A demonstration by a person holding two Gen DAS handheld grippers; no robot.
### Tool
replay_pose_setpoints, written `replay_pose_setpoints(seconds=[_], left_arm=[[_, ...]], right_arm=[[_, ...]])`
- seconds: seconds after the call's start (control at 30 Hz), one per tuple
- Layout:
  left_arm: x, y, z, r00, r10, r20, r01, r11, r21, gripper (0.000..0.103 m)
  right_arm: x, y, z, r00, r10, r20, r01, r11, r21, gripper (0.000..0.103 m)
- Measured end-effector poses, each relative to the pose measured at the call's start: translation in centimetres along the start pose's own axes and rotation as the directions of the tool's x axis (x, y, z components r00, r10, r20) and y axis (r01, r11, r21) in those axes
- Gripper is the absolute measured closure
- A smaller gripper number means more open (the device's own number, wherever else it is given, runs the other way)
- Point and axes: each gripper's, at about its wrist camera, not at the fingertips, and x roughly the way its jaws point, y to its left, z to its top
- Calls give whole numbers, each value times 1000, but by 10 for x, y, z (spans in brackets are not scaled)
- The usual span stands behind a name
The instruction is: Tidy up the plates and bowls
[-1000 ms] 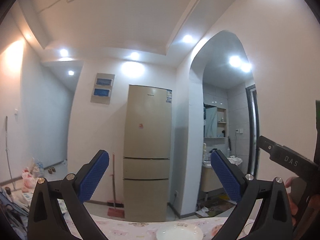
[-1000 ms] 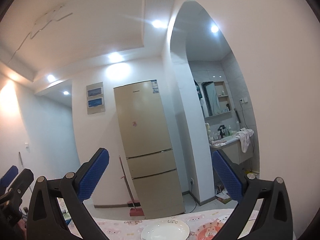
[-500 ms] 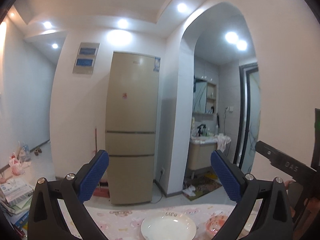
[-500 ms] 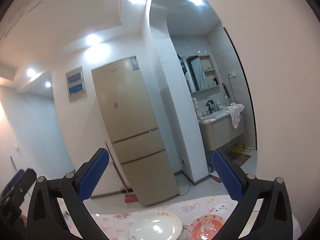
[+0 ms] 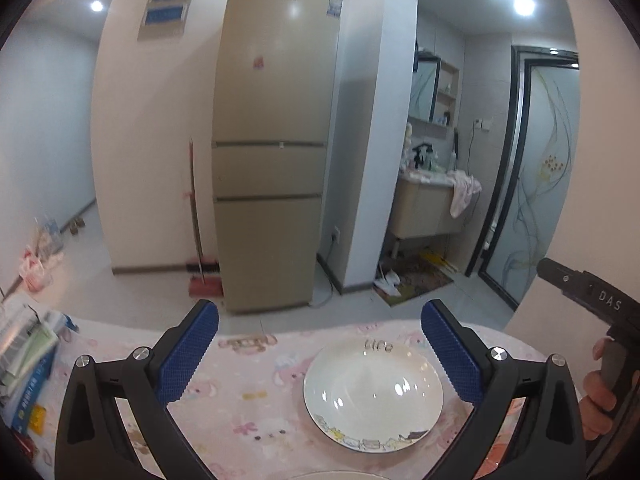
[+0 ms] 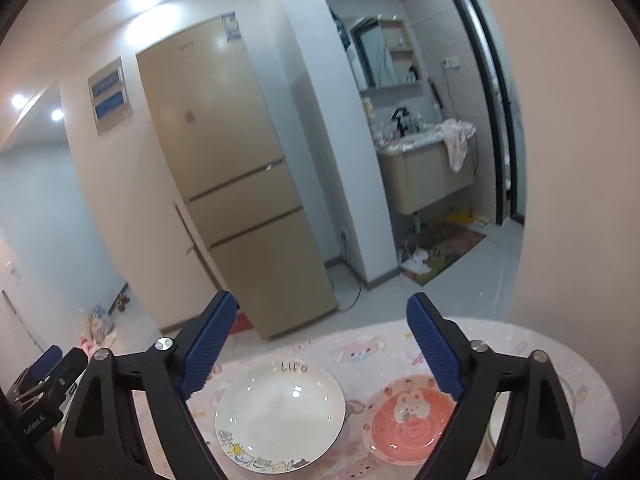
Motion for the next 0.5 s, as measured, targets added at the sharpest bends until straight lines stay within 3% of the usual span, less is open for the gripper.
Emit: replay_pose_setpoints(seconds=[0.1,0.2,0.37,0.5], left_arm=[[23,3,-7,998,-15,-69,14,1000,-12,10],[46,0,-19,993,-43,-107,41,999,-18,10],[84,-9,-35,978,-30,-207,32,999,9,10],[101,-5,-47,967,29,-252,-28,1000,8,10]], right_arm=[[23,-3,-9,996,10,-92,-8,1000,21,32],[43,-13,-19,986,-17,-163,26,998,52,37],[70,-21,-33,963,-18,-270,35,998,58,56],[93,-14,-49,928,19,-371,-3,999,45,61]])
